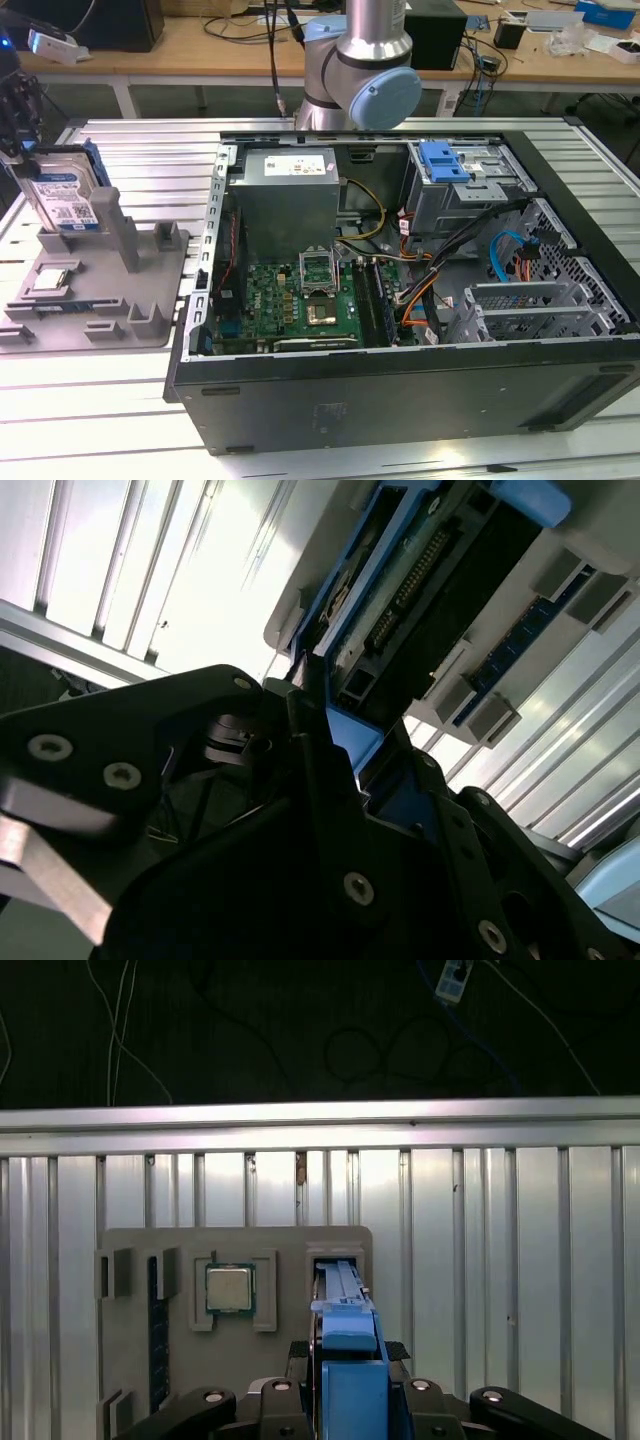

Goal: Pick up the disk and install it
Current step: 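Pick up the disk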

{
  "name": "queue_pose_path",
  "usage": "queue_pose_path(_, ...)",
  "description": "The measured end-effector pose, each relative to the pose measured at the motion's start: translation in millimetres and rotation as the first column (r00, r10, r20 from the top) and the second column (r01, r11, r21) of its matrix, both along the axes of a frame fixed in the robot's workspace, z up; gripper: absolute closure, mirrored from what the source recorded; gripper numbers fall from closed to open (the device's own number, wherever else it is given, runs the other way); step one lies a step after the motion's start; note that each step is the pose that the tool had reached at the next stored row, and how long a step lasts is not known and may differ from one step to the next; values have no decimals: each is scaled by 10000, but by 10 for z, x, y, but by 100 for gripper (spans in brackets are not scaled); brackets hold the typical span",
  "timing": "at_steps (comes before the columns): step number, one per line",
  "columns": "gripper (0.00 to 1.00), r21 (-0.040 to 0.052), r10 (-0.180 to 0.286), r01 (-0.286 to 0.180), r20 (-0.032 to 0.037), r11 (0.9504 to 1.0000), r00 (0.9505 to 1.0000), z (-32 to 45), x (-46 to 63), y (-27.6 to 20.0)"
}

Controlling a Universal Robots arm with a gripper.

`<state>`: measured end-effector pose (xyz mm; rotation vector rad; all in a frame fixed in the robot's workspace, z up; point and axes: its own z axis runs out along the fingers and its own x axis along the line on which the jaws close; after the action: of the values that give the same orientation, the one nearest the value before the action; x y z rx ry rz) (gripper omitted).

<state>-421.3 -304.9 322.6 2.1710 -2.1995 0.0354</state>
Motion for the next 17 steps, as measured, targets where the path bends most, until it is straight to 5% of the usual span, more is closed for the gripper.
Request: queue_pose_path(17, 64, -84, 0, 0, 1, 10000, 10000, 253, 0, 0)
